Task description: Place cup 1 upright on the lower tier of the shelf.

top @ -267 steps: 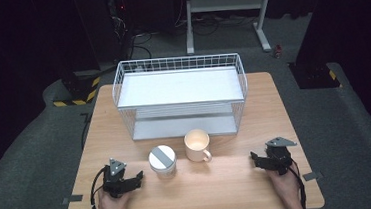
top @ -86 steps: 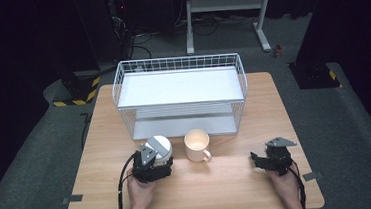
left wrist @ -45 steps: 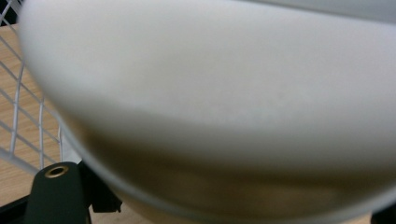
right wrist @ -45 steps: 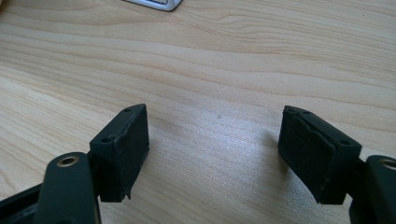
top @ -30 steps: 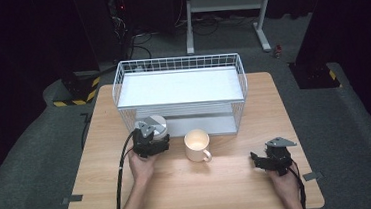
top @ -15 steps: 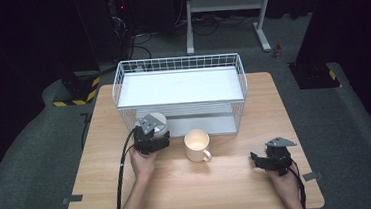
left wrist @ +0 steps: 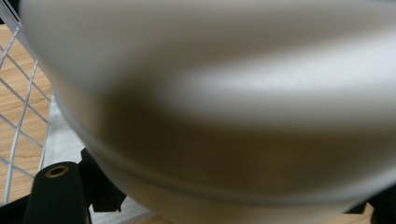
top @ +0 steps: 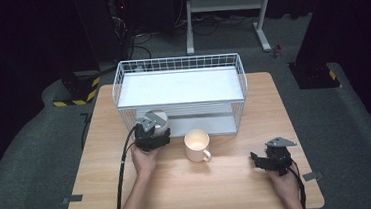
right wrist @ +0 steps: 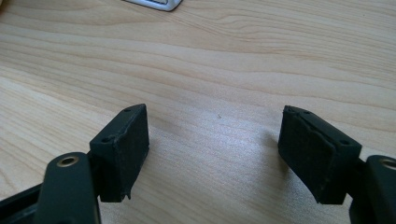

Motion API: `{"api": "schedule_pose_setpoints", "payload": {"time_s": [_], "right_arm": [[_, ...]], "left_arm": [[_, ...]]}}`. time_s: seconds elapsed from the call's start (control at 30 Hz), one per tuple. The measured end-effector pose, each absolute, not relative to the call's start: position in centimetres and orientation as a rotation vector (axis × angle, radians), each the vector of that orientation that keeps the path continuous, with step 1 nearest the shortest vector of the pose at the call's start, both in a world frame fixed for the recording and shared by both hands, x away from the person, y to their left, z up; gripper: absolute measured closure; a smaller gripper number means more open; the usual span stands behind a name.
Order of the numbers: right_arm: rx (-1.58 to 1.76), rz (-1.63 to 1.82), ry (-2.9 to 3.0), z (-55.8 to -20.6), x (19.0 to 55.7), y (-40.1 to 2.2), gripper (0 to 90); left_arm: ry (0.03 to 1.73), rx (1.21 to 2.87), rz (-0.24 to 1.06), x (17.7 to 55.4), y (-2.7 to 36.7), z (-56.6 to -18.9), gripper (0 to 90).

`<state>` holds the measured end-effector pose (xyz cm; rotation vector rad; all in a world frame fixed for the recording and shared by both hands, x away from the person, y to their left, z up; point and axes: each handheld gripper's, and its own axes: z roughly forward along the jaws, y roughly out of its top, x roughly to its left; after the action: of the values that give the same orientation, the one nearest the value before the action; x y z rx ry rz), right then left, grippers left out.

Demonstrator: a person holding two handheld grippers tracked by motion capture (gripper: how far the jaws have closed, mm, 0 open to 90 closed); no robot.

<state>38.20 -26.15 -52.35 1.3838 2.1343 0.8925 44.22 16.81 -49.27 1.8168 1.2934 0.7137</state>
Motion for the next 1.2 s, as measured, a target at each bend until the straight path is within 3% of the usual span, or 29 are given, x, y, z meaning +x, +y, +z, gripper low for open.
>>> {"api": "schedule_pose_setpoints", "payload": {"time_s": [1.2], "right_arm": [[1.388,0.892,2.134,-52.34,38.18,-26.12,24.6]], "left_arm": [[1.335,1.794,0.647,43.83,17.49,-49.31,12.8]]}}
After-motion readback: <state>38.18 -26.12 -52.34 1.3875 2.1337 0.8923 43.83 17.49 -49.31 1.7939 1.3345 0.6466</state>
